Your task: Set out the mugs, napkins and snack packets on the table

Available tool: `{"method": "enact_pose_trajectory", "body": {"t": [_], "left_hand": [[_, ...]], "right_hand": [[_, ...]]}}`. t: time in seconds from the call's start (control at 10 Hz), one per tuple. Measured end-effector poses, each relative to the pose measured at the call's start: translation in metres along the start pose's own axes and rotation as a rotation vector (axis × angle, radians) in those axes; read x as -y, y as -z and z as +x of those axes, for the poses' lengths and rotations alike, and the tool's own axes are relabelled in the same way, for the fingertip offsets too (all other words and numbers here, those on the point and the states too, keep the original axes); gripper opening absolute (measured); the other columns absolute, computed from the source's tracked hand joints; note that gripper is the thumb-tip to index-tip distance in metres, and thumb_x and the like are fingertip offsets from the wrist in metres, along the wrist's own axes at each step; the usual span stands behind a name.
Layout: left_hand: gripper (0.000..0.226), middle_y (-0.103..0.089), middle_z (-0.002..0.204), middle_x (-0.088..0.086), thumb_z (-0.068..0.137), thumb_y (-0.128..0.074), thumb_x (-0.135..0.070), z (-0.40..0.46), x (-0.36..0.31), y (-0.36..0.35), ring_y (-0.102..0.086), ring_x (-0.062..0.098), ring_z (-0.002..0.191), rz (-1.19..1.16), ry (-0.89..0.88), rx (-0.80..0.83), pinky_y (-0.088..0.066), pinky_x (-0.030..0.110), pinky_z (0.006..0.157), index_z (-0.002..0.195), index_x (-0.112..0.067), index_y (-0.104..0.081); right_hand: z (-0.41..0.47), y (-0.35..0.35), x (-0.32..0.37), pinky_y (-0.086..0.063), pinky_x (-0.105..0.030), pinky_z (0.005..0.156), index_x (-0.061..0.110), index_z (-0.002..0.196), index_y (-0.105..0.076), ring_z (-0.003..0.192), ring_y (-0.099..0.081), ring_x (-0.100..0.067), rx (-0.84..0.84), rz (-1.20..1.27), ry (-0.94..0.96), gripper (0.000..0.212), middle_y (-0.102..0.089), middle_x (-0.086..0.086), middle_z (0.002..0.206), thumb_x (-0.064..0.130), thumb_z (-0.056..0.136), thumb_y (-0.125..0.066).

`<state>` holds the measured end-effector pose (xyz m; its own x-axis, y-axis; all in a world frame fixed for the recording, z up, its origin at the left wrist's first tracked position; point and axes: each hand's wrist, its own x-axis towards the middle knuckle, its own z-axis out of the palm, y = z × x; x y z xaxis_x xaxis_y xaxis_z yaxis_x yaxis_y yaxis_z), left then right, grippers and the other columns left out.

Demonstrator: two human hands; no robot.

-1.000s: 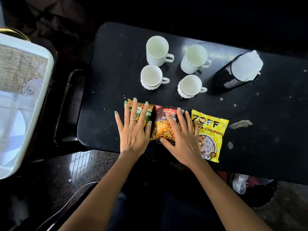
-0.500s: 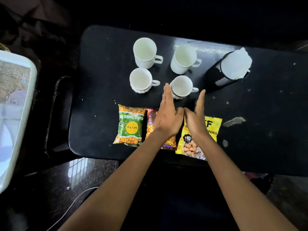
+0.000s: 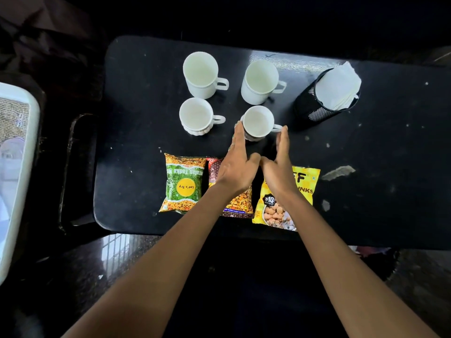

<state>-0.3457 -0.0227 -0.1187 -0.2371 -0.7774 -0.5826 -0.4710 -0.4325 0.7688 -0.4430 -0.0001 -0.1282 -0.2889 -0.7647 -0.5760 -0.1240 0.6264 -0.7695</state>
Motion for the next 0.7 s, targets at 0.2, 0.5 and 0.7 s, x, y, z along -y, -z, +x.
{"method": "enact_pose_trajectory", "body": {"t": [0.2,0.5,0.7], "left_hand": [[0.078,-0.006,0.162,0.000,0.092,-0.044,-0.011,-0.007,0.001,-0.001,-0.008,0.021,0.149,0.060,-0.019,-0.104,-0.018,0.043,0.120,0.153,-0.022,0.003],[0.058,-0.026,0.158,-0.001,0.096,-0.039,-0.012,-0.032,-0.004,-0.004,-0.010,0.015,0.148,0.247,-0.198,-0.302,-0.025,0.041,0.117,0.151,-0.019,-0.022],[0.054,-0.037,0.153,0.007,0.096,-0.041,-0.012,-0.065,-0.041,0.017,-0.023,0.022,0.145,0.358,-0.295,-0.339,-0.032,0.047,0.113,0.148,-0.019,-0.031]], "right_hand": [[-0.001,-0.001,0.000,-0.016,-0.031,0.115,0.028,0.150,-0.001,0.145,-0.013,-0.014,-0.051,-0.056,0.052,0.085,-0.014,0.002,0.158,0.001,0.085,-0.048],[-0.022,0.002,0.007,-0.016,-0.038,0.114,0.011,0.147,-0.024,0.142,-0.023,-0.023,-0.308,-0.515,0.295,0.062,-0.029,-0.007,0.153,0.010,0.089,-0.048],[-0.053,0.025,0.048,-0.020,-0.043,0.114,0.007,0.144,-0.030,0.141,-0.026,-0.029,-0.317,-0.711,0.444,0.054,-0.033,-0.012,0.151,0.014,0.093,-0.045]]}}
